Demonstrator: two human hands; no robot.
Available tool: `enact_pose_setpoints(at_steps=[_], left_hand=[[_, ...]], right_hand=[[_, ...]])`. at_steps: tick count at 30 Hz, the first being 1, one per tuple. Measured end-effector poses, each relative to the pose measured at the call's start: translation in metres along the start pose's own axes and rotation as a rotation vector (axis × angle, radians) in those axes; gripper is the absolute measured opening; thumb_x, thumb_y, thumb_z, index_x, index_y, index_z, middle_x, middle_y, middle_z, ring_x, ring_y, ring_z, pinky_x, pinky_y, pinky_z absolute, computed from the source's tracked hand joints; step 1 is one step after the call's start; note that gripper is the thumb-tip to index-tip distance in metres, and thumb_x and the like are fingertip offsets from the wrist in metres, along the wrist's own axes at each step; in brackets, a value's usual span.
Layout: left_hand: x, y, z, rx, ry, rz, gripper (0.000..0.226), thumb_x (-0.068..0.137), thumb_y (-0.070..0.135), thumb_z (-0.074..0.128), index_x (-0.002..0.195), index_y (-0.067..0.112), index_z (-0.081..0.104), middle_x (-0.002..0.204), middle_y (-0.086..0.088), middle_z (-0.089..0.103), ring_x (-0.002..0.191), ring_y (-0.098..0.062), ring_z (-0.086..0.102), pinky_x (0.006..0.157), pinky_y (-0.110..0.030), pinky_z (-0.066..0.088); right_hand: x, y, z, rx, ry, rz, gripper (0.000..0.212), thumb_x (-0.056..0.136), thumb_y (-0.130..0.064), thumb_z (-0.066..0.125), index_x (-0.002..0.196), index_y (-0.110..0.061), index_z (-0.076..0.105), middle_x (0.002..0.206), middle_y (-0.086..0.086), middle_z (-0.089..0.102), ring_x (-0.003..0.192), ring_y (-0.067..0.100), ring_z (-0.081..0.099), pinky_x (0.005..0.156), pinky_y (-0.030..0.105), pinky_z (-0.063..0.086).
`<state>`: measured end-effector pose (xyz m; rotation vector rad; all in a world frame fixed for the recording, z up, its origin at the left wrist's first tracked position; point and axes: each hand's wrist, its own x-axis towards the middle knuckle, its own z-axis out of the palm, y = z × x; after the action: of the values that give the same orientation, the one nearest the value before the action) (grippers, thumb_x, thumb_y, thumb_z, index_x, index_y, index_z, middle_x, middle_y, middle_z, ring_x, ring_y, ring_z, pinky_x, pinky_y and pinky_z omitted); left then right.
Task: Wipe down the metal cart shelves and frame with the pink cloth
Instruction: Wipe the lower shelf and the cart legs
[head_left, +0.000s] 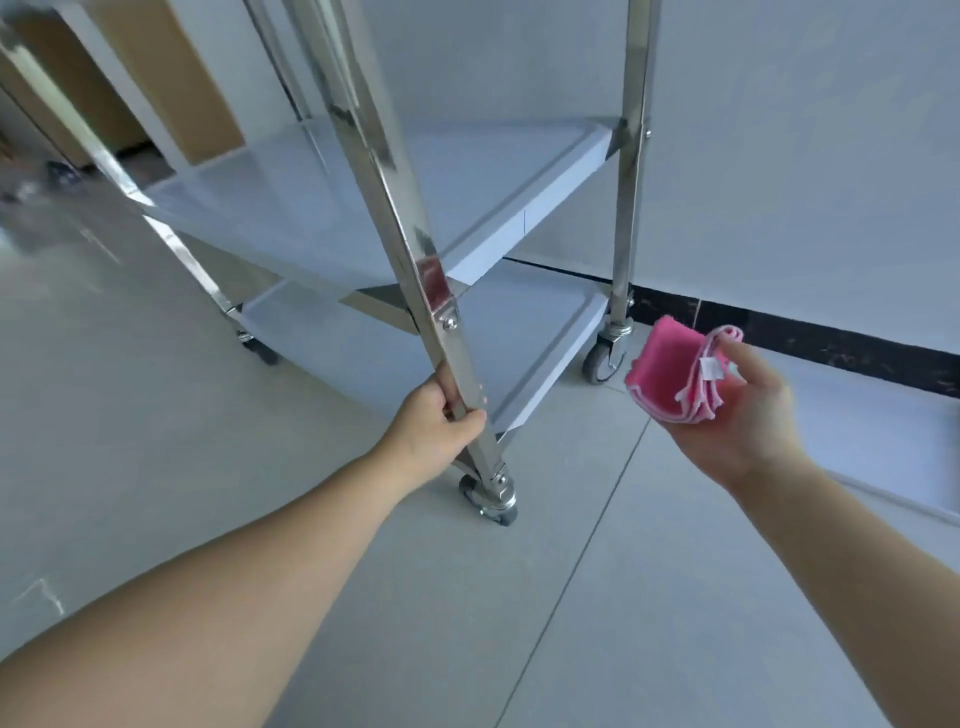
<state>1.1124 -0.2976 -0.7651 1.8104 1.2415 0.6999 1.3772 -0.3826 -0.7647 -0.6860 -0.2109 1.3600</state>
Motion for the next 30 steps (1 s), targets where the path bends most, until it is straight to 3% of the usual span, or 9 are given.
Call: enact_pose_setpoints(at_steps=[5,8,10,13,16,21,25,28,30], left_hand=[[-0.031,-0.014,-0.026,0.334,0.055,-0.256,0.026,0.078,0.041,0.059,0.092,0.018,0.060,0.089,0.008,0.067,0.087,-0.011,0.063,0.082,-0.027,0.048],[-0.055,-0.013,-0.024,0.629,-0.017,-0.336,0.030,0.088,0.042,0.053,0.070,0.018,0.055,0.070,0.003,0.059,0.069,-0.019,0.055,0.067,-0.026,0.044],[-0.068,-0.005,-0.013,0.757,-0.150,-0.348,0.035,0.088,0.044,0.051,0.065,0.018,0.052,0.064,0.001,0.055,0.062,-0.022,0.050,0.062,-0.028,0.044],[-0.069,0.017,0.006,0.779,-0.187,-0.229,0.022,0.088,0.044,0.052,0.087,0.025,0.062,0.082,0.011,0.065,0.075,-0.013,0.061,0.070,-0.030,0.052],[-0.053,0.050,0.030,0.801,-0.147,-0.118,0.015,0.091,0.040,0.050,0.094,0.029,0.060,0.069,0.018,0.054,0.060,0.002,0.048,0.056,-0.020,0.038],[-0.022,0.103,0.068,0.878,-0.147,-0.011,0.015,0.092,0.034,0.047,0.098,0.029,0.059,0.071,0.018,0.052,0.068,-0.009,0.050,0.065,-0.022,0.036],[0.015,0.124,0.091,0.920,-0.176,0.078,0.020,0.092,0.032,0.046,0.108,0.026,0.057,0.096,0.012,0.060,0.082,-0.014,0.052,0.071,-0.022,0.038],[0.041,0.114,0.105,0.972,-0.233,0.148,0.025,0.093,0.030,0.044,0.115,0.026,0.054,0.113,0.010,0.059,0.096,-0.016,0.054,0.077,-0.026,0.043],[0.057,0.100,0.114,1.011,-0.245,0.196,0.029,0.092,0.029,0.043,0.120,0.025,0.051,0.120,0.007,0.056,0.105,-0.020,0.055,0.081,-0.030,0.044]], right_hand=[[-0.006,0.012,0.006,0.024,-0.025,0.041,0.041,0.090,-0.027,0.053,0.126,-0.007,0.055,0.102,0.010,0.068,0.097,0.028,0.066,0.082,0.049,0.055],[-0.006,0.011,0.007,0.038,-0.017,0.040,0.040,0.089,-0.026,0.056,0.125,-0.008,0.055,0.104,0.012,0.065,0.099,0.029,0.064,0.089,0.054,0.050],[-0.006,0.006,0.008,0.045,-0.022,0.034,0.027,0.090,-0.026,0.056,0.112,-0.009,0.059,0.100,0.011,0.064,0.092,0.028,0.066,0.089,0.055,0.050],[-0.008,-0.002,0.007,0.063,-0.040,0.030,0.019,0.091,-0.026,0.055,0.100,-0.011,0.062,0.093,0.009,0.065,0.087,0.027,0.066,0.085,0.052,0.052],[-0.010,-0.015,-0.001,0.092,-0.049,0.004,0.017,0.091,-0.025,0.054,0.095,-0.011,0.063,0.086,0.007,0.068,0.082,0.023,0.068,0.078,0.046,0.054],[-0.020,-0.054,-0.015,0.182,0.001,-0.105,0.019,0.096,-0.019,0.048,0.081,-0.013,0.058,0.061,-0.001,0.064,0.057,0.015,0.066,0.061,0.034,0.055],[-0.020,-0.083,-0.034,0.219,0.034,-0.149,0.031,0.092,-0.024,0.056,0.064,-0.020,0.070,0.069,-0.001,0.063,0.068,0.015,0.064,0.083,0.045,0.051],[-0.015,-0.091,-0.050,0.235,0.072,-0.176,0.009,0.081,-0.025,0.069,0.080,-0.017,0.066,0.088,0.004,0.061,0.087,0.022,0.063,0.093,0.056,0.046],[-0.012,-0.091,-0.063,0.215,0.113,-0.177,0.012,0.077,-0.025,0.072,0.082,-0.016,0.066,0.097,0.006,0.056,0.097,0.026,0.059,0.094,0.062,0.043]])
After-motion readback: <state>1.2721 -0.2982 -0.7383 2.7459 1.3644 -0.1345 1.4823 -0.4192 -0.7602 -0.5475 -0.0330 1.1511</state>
